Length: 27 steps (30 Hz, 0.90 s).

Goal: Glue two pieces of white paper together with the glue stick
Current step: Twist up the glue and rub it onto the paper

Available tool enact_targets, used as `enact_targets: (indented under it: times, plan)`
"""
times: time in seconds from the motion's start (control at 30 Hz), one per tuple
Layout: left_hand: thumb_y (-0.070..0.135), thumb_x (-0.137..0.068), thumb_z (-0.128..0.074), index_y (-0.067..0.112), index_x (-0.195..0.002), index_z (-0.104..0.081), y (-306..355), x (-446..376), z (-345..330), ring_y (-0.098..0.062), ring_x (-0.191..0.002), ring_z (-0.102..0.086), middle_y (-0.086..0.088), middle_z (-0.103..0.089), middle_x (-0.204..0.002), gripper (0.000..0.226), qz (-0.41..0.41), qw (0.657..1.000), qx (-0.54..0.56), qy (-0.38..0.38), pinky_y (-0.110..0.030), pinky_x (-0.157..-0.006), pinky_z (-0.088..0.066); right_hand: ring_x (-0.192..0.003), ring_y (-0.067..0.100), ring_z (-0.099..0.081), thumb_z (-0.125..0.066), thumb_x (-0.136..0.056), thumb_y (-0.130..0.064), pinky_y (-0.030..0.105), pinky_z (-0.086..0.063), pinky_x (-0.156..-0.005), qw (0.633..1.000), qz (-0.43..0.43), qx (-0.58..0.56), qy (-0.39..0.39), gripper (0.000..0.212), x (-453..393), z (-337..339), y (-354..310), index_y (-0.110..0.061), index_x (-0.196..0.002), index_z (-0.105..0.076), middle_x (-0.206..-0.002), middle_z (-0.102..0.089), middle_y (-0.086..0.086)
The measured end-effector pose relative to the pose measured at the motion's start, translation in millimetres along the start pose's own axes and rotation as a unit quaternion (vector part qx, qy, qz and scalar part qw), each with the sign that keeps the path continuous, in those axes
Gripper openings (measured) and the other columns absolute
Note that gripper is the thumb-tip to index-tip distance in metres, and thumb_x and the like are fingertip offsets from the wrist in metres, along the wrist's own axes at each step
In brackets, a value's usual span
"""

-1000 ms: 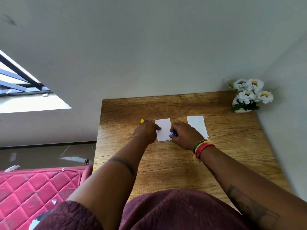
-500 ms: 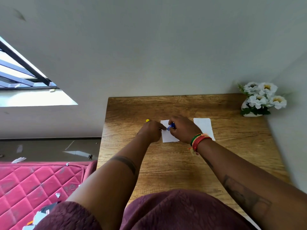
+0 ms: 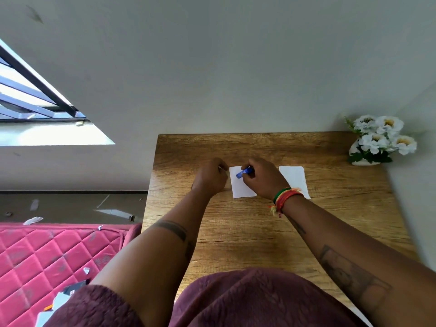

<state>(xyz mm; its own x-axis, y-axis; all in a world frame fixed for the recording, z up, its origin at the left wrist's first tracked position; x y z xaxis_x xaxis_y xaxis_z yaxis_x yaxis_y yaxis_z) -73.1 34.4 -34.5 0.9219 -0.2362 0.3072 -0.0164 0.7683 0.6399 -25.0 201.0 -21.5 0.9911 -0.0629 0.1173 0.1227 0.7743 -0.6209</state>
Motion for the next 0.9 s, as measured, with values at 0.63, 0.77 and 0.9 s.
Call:
enact_targets:
  times: [0.63, 0.77, 0.9]
  plan:
    - [0.000, -0.092, -0.054, 0.039, -0.134, -0.065, 5, -5, -10, -0.029, -0.112, -0.063, -0.006, -0.060, -0.138, 0.058, -0.074, 0.971, -0.214, -0.074, -0.033, -0.070, -0.049, -0.094, 0.022, -0.059, -0.062, -0.093, -0.023, 0.031, -0.042, -0.074, 0.982, 0.104, 0.147, -0.055, 0.016, -18, -13, -40, -0.019, -0.107, -0.069, -0.108, -0.064, 0.003]
    - [0.006, -0.095, -0.056, 0.037, -0.137, -0.063, 7, -4, -10, -0.030, -0.112, -0.062, -0.007, -0.059, -0.136, 0.053, -0.077, 0.965, -0.240, -0.071, -0.034, -0.071, -0.050, -0.094, 0.023, -0.061, -0.063, -0.091, -0.024, 0.031, -0.044, -0.074, 0.982, 0.096, 0.148, -0.070, 0.017, -13, -14, -40, -0.019, -0.106, -0.070, -0.108, -0.066, 0.003]
    - [0.007, -0.095, -0.058, 0.036, -0.136, -0.064, 10, -4, -11, -0.031, -0.114, -0.061, -0.007, -0.057, -0.138, 0.050, -0.071, 0.965, -0.241, -0.072, -0.036, -0.076, -0.053, -0.092, 0.023, -0.064, -0.069, -0.088, -0.023, 0.036, -0.056, -0.078, 0.982, 0.071, 0.144, -0.098, 0.022, -6, -16, -37, -0.020, -0.109, -0.072, -0.111, -0.069, 0.004]
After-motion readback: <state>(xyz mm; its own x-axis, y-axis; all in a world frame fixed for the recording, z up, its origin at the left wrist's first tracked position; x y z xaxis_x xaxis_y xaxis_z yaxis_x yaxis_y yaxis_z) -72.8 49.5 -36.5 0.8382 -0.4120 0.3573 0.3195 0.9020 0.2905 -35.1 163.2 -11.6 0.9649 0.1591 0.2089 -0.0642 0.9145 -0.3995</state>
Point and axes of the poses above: each hand's wrist, its own x-axis away from the middle knuckle, its own z-axis out of the back of the hand, y = z × x, the point moved 8 cm from there along -x, towards the middle knuckle
